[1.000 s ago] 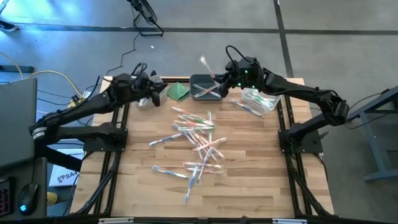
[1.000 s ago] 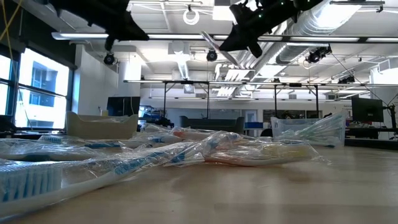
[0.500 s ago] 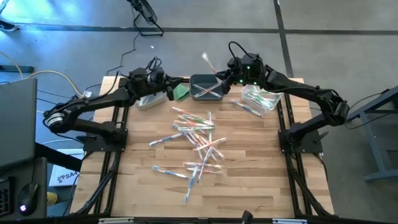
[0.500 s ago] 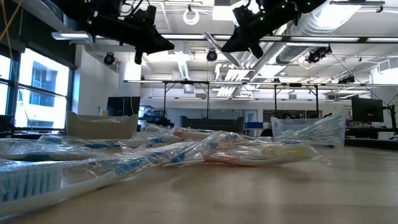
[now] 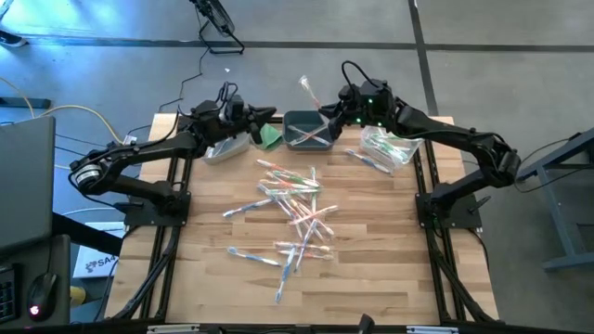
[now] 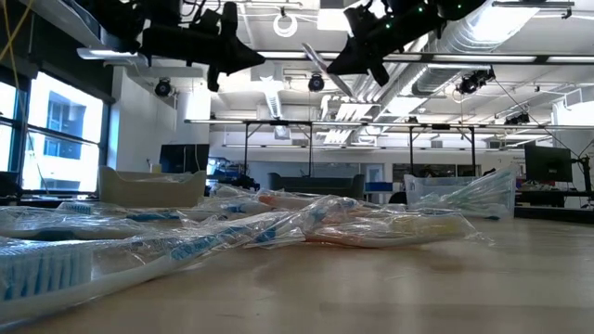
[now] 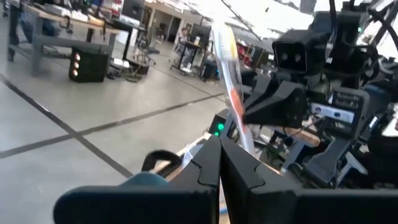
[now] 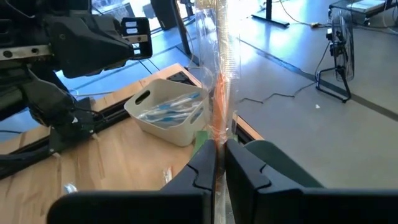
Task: Pick & Place Toothbrushes
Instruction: Put the orange toothbrush into the blue bin
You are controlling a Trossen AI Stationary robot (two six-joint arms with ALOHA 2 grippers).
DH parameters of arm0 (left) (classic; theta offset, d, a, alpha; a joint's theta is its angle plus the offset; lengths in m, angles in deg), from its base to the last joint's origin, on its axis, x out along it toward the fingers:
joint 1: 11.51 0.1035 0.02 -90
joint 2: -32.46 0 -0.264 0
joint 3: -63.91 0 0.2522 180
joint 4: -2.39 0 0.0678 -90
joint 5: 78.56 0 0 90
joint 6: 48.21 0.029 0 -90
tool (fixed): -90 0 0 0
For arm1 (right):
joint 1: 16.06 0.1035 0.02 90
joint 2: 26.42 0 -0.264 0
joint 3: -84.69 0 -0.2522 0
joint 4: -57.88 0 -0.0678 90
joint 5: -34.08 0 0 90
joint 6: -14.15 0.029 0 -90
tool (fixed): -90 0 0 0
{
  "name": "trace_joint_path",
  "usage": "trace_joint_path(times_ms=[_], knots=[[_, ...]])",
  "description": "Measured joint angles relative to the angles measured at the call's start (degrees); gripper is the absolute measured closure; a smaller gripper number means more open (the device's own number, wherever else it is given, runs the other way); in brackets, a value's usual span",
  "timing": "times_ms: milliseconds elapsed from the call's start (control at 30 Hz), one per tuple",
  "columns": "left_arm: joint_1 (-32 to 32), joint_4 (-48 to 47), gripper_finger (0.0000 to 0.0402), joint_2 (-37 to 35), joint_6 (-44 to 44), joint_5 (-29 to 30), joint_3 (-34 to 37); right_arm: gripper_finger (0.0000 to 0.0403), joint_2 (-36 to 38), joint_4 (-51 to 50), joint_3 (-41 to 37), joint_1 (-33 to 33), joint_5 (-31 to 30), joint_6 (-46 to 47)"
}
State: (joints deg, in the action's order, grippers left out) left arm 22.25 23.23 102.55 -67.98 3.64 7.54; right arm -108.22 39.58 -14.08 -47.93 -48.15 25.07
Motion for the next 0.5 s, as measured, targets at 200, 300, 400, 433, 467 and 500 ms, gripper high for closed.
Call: trace_joint_path(times_ms=[200, 300, 400, 433, 467, 500], knots=[[0.0, -0.72, 0.0401, 0.0, 0.48, 1.56, 0.0, 0.039, -0.04, 0.32, 0.0, 0.0, 1.62, 0.87], [0.0, -0.82, 0.039, 0.0, 0.42, 1.92, 0.0, 0.039, -0.24, 0.29, 0.0, 0.4, 1.58, 0.86], [0.0, -0.84, 0.0358, 0.0, 0.01, 1.92, 0.0, 0.039, -0.24, 0.57, 0.0, 0.42, 1.4, 0.85], [0.0, -0.8, 0.0345, 0.0, 0.0, 1.92, 0.0, 0.039, -0.24, 0.7, 0.0, 0.42, 1.38, 0.85], [0.0, -0.77, 0.0331, 0.0, -0.02, 1.92, 0.0, 0.039, -0.24, 0.8, 0.0, 0.39, 1.34, 0.85], [0.0, -0.65, 0.0319, 0.0, -0.04, 1.92, 0.0, 0.039, -0.24, 0.96, 0.0, 0.39, 1.34, 0.85]])
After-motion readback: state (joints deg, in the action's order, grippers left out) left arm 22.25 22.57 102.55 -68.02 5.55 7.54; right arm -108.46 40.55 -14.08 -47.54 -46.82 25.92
